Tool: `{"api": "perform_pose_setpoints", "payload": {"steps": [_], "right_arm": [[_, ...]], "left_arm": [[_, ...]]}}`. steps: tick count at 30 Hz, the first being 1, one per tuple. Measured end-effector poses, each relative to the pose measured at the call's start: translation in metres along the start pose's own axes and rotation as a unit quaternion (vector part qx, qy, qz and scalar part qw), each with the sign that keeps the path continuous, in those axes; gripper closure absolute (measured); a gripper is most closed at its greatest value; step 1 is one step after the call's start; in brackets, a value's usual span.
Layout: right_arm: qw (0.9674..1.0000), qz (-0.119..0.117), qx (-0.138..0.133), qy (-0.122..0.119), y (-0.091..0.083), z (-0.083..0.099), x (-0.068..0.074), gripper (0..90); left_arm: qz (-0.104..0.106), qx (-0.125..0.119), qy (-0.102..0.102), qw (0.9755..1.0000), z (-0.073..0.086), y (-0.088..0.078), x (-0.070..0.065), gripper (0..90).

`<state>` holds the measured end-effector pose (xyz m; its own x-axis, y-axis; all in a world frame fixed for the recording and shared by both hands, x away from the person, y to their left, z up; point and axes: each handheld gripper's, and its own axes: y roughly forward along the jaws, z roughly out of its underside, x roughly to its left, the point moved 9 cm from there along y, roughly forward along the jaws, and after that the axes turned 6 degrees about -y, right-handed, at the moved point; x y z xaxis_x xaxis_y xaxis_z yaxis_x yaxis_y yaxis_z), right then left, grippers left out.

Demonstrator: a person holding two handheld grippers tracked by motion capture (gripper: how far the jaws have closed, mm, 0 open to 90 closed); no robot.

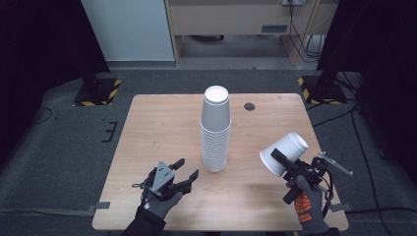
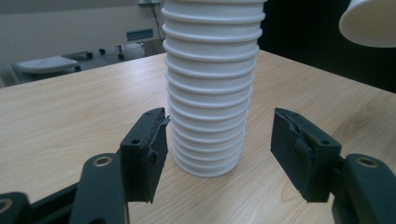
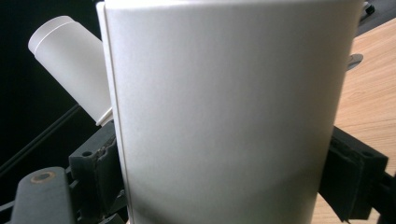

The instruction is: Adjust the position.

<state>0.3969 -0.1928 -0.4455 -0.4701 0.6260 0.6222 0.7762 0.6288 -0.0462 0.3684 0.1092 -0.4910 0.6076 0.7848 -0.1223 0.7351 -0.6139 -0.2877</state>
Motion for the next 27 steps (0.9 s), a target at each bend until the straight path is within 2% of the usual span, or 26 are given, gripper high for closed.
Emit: {"api": "perform_pose_setpoints", "payload": {"steps": [8,19,27], "right_arm": [[1.0,0.003,0.003,0.005,0.001,0.002,-0.002,15.2],[0.9999,-0.001,0.006,0.008,0.005,0.006,0.001,15.1],[0.9999,-0.004,0.009,0.014,0.007,0.008,0.002,15.1]], "left_arm": [[0.012,-0.004,0.013,0.9998,-0.006,0.009,-0.012,36.8],[0.034,-0.006,0.013,0.9993,-0.011,0.025,-0.034,36.3],[0.046,-0.005,0.016,0.9988,-0.012,0.033,-0.045,37.6]]}}
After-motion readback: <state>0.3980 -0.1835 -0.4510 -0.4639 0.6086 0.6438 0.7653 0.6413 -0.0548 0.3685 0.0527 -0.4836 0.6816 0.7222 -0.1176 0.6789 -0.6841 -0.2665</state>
